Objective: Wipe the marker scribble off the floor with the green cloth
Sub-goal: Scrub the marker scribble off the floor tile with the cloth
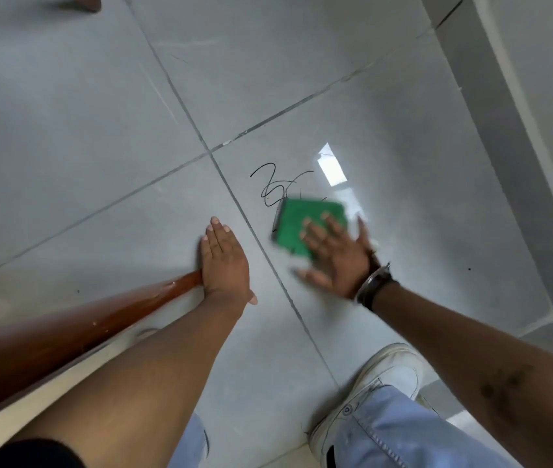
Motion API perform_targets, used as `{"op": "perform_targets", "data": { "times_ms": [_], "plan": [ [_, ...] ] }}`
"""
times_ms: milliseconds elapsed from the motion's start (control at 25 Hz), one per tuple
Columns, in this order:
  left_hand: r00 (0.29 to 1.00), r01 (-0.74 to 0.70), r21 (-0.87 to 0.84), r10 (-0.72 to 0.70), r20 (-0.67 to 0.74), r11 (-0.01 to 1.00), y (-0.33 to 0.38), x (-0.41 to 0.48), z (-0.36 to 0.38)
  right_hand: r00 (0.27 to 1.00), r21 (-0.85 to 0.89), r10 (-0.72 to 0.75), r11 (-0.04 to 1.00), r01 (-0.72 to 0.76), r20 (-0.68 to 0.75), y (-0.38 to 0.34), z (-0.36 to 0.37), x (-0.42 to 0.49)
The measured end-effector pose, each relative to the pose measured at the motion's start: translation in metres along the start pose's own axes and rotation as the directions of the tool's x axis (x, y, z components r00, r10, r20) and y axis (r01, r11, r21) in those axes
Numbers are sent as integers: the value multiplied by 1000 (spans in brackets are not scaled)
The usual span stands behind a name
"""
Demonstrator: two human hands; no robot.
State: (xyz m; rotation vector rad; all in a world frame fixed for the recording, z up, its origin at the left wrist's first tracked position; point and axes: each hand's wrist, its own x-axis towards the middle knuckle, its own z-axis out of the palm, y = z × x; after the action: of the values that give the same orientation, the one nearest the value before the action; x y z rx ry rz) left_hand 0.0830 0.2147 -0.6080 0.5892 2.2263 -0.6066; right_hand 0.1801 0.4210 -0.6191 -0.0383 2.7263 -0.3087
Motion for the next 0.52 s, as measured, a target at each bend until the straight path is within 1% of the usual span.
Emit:
{"op": "perform_targets", "data": {
  "times_ms": [40, 80, 120, 160, 200, 240, 280, 320, 360, 400, 440, 480, 520],
  "plan": [
    [1000, 0, 12, 0, -6, 1000, 0, 1, 0, 971, 39, 236, 971, -235, -39, 8, -6, 23],
    [1000, -5, 20, 6, -9, 1000, 0, 2, 0, 901, 106, 432, 898, -427, -31, 9, -12, 44],
    [1000, -9, 20, 9, -13, 1000, -1, 2, 0, 838, 168, 546, 827, -537, -9, 1, -15, 58],
    [1000, -8, 18, 8, -21, 1000, -2, 2, -2, 831, 192, 556, 814, -548, 14, -9, -17, 61],
    [1000, -13, 24, 14, -19, 1000, -1, 1, -4, 888, 159, 458, 875, -457, 35, -17, -14, 50],
    [1000, -26, 37, 27, -4, 999, -1, 0, -7, 956, 101, 277, 953, -286, 94, -25, -10, 29],
    [999, -32, 51, 32, 8, 998, -1, 0, -7, 986, 33, 67, 997, -73, 153, -29, -1, -1],
    [1000, -28, 63, 28, 7, 998, -3, 1, -5, 970, -27, -120, 991, 128, 211, -24, 4, -30],
    [1000, -29, 72, 29, 1, 997, -3, 2, -1, 949, -63, -234, 966, 252, 213, -9, 7, -48],
    [999, -34, 75, 35, -7, 997, -2, 3, 1, 947, -84, -265, 955, 283, 179, 10, 9, -53],
    [999, -39, 76, 41, -20, 996, -1, 4, 2, 967, -86, -221, 969, 233, 127, 26, 10, -44],
    [999, -41, 78, 43, -26, 996, 0, 4, 2, 991, -51, -110, 992, 114, 75, 33, 6, -25],
    [999, -38, 84, 41, -31, 996, 0, 4, 1, 997, -1, 74, 997, -74, 20, 31, 1, -1]
  ]
}}
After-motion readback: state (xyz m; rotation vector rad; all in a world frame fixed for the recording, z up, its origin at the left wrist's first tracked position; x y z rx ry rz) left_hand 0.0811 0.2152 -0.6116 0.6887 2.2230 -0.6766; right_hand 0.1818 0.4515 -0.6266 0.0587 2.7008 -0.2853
